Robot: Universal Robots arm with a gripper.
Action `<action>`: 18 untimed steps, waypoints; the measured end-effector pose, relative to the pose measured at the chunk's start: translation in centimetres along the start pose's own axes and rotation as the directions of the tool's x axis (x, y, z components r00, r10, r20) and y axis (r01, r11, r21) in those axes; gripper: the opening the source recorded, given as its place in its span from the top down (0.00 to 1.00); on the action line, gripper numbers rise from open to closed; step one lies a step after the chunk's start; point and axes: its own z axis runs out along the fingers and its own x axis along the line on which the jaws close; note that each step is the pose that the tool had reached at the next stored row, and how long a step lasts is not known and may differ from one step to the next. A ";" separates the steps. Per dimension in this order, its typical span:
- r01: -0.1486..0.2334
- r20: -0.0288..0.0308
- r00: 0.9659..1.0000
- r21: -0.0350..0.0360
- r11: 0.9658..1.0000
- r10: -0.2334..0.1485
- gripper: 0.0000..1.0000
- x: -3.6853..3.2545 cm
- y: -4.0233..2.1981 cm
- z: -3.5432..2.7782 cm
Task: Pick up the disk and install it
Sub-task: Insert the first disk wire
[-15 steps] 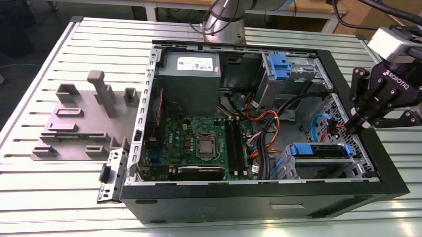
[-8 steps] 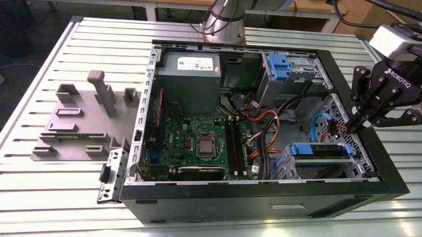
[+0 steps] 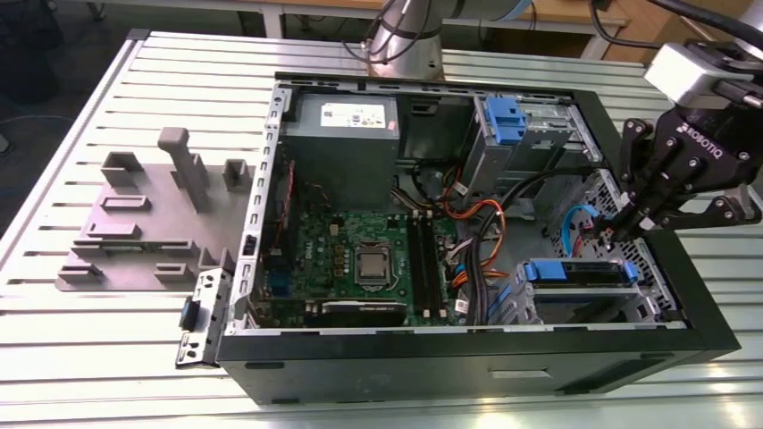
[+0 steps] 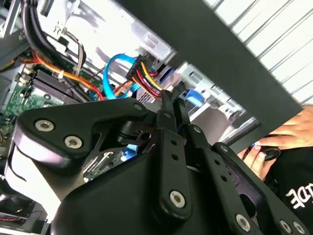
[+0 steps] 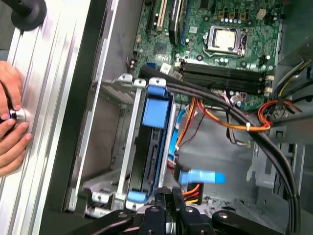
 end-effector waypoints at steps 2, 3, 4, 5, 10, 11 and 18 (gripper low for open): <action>-0.001 -0.001 1.000 0.005 1.000 0.001 0.83 -0.01 0.07 0.06; -0.001 -0.001 1.000 0.008 1.000 0.001 0.83 -0.02 0.06 0.09; -0.001 -0.002 1.000 0.010 1.000 0.001 0.83 -0.02 0.06 0.11; -0.002 -0.002 1.000 0.013 1.000 0.002 0.83 0.00 0.06 0.16; -0.003 0.006 1.000 0.030 1.000 0.002 0.83 0.05 0.24 0.38; -0.003 0.006 1.000 0.033 0.999 0.003 0.83 0.05 0.33 0.40; -0.008 0.000 1.000 0.075 0.997 0.008 0.83 -0.08 1.05 0.63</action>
